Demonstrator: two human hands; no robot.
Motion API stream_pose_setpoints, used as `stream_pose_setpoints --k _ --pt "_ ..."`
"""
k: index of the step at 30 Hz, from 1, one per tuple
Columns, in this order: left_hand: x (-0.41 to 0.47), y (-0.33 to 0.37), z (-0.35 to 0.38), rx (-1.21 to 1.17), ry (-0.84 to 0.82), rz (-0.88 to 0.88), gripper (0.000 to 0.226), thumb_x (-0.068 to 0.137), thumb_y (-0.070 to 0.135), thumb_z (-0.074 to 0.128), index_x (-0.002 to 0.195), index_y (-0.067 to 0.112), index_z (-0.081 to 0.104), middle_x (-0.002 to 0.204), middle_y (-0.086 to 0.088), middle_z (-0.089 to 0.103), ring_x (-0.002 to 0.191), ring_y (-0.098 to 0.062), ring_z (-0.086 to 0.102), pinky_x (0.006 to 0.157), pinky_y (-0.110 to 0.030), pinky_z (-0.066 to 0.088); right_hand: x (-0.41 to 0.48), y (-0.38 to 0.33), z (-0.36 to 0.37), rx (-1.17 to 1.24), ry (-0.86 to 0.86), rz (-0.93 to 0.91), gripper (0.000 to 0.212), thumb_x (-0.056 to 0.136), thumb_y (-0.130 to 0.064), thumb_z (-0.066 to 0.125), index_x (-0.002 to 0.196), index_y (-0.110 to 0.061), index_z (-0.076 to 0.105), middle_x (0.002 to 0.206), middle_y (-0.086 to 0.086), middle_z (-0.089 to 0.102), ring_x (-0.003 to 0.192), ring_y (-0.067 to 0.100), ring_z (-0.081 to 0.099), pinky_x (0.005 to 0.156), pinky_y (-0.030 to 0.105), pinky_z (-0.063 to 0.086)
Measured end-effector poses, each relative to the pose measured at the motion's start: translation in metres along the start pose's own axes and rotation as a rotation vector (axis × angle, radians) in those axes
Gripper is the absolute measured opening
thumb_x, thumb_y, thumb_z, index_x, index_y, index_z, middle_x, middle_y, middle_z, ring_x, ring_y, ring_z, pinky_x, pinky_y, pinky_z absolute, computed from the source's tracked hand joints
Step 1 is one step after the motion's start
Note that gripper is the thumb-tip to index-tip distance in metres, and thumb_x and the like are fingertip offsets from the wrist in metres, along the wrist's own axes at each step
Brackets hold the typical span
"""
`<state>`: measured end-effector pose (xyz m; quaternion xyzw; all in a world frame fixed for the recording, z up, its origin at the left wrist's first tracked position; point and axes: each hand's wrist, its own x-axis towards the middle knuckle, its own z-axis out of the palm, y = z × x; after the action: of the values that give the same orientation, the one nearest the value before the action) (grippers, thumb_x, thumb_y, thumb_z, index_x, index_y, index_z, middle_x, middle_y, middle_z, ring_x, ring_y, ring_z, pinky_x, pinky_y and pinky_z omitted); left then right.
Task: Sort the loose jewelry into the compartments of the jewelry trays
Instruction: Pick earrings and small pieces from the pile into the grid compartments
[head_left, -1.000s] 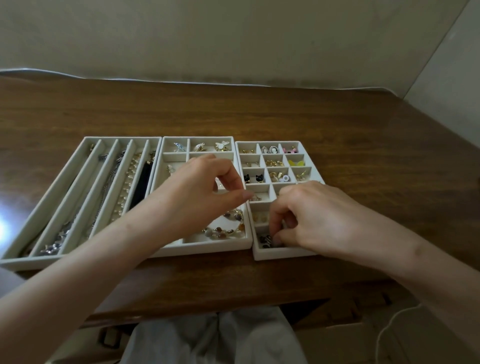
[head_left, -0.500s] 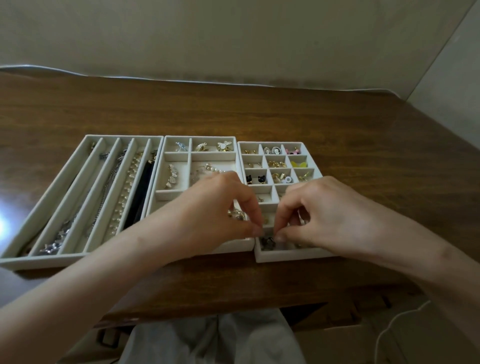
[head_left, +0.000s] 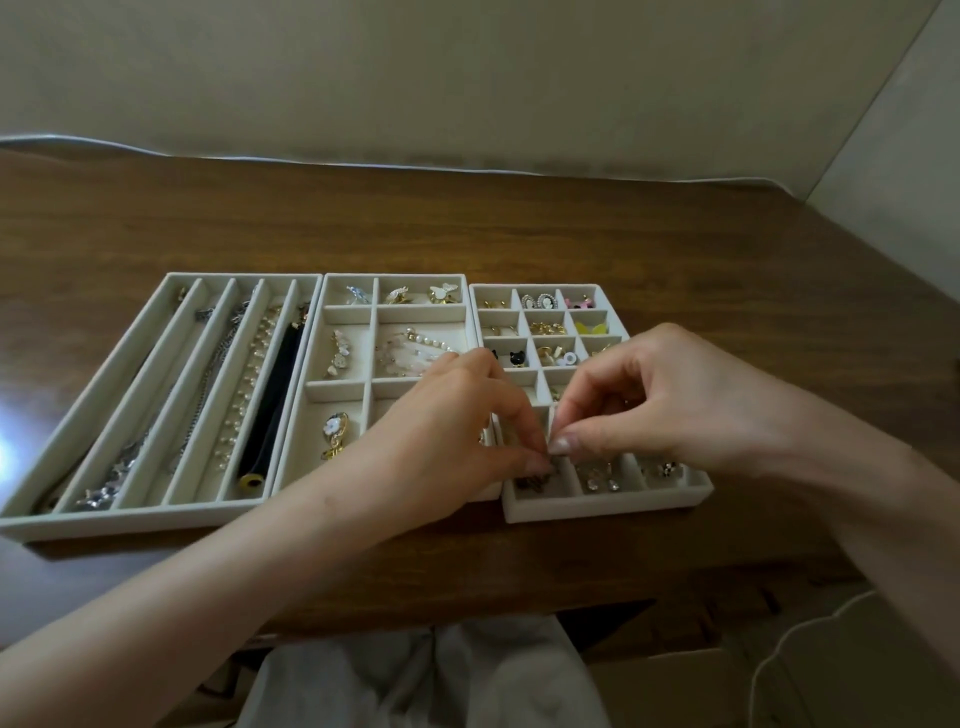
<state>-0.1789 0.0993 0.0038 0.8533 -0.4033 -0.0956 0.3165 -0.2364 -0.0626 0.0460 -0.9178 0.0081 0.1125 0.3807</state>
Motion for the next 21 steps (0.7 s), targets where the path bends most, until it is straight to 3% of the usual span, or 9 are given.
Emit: stream_pose_setpoints --k 8,14,21 --pt "0.001 -0.003 -0.009 0.028 -0.093 -0.027 0.007 0.077 0.037 0.065 0.073 0.039 0.060 0.096 0.014 0.047 0.095 -0.003 0.039 0.081 -0.021 0.034 0.000 0.006 0.007 -0.007 -0.012 0.035 0.004 0.073 -0.020 0.076 0.075 -0.019 0.074 0.073 -0.004 0.070 0.067 0.000 0.063 0.057 0.013 0.046" --pt "0.002 -0.011 -0.018 0.019 0.027 -0.087 0.012 0.079 0.038 0.061 0.070 0.039 0.054 0.092 0.019 0.046 0.086 0.006 0.041 0.066 -0.014 0.031 0.003 0.002 0.017 -0.011 0.001 0.043 0.003 0.074 -0.024 0.075 0.075 -0.022 0.073 0.068 -0.011 0.066 0.064 -0.007 0.059 0.053 0.008 0.041" --pt "-0.002 -0.016 -0.017 0.023 0.050 -0.093 0.012 0.081 0.040 0.060 0.073 0.041 0.051 0.092 0.019 0.046 0.084 0.003 0.043 0.063 -0.015 0.030 0.005 0.000 0.019 -0.078 0.036 0.078 0.004 0.074 -0.025 0.076 0.073 -0.023 0.073 0.068 -0.012 0.065 0.064 -0.007 0.058 0.053 0.010 0.041"
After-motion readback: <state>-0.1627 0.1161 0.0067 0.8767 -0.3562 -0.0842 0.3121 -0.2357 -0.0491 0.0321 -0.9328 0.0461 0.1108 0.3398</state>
